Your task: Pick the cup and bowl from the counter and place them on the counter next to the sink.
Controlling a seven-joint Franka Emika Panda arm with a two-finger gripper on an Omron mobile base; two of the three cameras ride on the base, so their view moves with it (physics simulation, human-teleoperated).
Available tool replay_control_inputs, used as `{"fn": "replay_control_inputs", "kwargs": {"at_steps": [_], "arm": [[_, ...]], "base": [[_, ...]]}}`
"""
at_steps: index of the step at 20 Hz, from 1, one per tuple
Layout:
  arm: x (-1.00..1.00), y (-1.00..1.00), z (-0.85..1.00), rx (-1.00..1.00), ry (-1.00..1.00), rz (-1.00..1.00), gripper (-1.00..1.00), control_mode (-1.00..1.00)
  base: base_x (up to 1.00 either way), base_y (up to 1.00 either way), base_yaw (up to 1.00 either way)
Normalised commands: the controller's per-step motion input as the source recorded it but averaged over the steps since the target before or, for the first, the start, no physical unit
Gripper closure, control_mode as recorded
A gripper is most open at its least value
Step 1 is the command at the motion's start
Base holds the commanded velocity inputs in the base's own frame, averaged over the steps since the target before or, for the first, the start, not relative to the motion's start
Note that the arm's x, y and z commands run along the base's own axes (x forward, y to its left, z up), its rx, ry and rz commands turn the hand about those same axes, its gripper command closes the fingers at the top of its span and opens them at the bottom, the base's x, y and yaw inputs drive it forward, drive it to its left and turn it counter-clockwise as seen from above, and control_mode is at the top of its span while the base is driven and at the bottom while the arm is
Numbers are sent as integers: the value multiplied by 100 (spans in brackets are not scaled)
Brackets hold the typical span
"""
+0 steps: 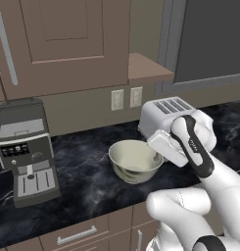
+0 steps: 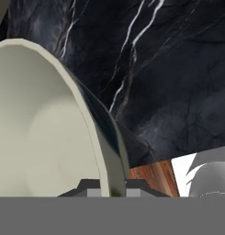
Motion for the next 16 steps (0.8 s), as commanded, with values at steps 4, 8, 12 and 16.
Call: {"fn": "replay_control_inputs", "kwargs": {"at_steps": [4,8,12,16], "arm": [[-37,-20,18,0,0,4,100,-100],[-19,-16,4,0,0,2,100,-100],[-3,-12,0,0,0,2,100,-100],[0,0,0,0,-1,0,100,-100]], "base": [[0,0,0],[0,0,0],[0,0,0],[0,0,0]]}}
